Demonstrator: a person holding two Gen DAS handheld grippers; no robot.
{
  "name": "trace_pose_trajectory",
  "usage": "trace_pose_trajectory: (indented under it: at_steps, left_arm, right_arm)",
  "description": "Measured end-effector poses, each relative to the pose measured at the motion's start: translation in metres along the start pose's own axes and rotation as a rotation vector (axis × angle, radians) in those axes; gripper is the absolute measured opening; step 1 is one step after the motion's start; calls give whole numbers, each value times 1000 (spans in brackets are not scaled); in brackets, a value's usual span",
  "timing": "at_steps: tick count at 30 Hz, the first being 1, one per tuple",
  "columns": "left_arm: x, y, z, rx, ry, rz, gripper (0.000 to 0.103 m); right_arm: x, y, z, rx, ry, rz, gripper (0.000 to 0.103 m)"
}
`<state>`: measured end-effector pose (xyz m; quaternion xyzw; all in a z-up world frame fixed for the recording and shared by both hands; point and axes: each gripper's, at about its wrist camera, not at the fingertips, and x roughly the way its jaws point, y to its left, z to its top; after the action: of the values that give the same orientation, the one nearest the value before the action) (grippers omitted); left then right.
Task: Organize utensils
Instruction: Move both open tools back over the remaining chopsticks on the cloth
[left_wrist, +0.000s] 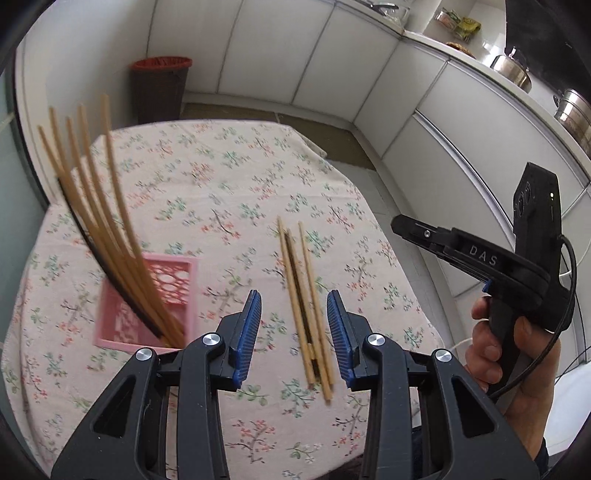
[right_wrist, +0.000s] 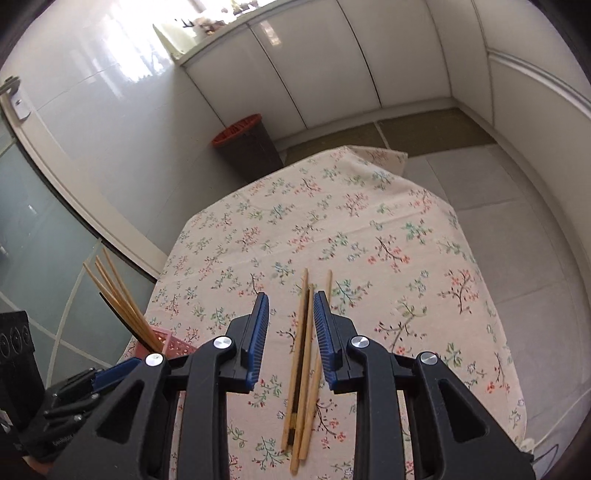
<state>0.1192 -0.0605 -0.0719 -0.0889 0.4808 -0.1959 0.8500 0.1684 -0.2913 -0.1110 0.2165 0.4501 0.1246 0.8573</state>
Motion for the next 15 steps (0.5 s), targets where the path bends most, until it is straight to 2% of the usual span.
trace_pose_trajectory:
  at_steps: [2,4,6,7,8,15]
  left_arm:
    - [21,-10,-3,-8,57,-37,36]
    - [41,-19,-4,-7,95,-29,36]
    - [61,-22,-5,-24,128,-23,42]
    - [70,-19,-3,-42,140,-27,48]
    - [80,-17,-2,-58,152,-20,50]
    - [124,-2,2,-83,195,104,50]
  right_arm:
    - [1,-12,-1,29,23,-25,27]
    - [5,-24,-1,63,62,-38,27]
    - [9,-34,-4,107,90,-71,27]
    - [11,-40,-5,126,96,-68,28]
    - [12,-45,-5,139,98,-58,28]
    - [9,-55,-5,156,99,-42,28]
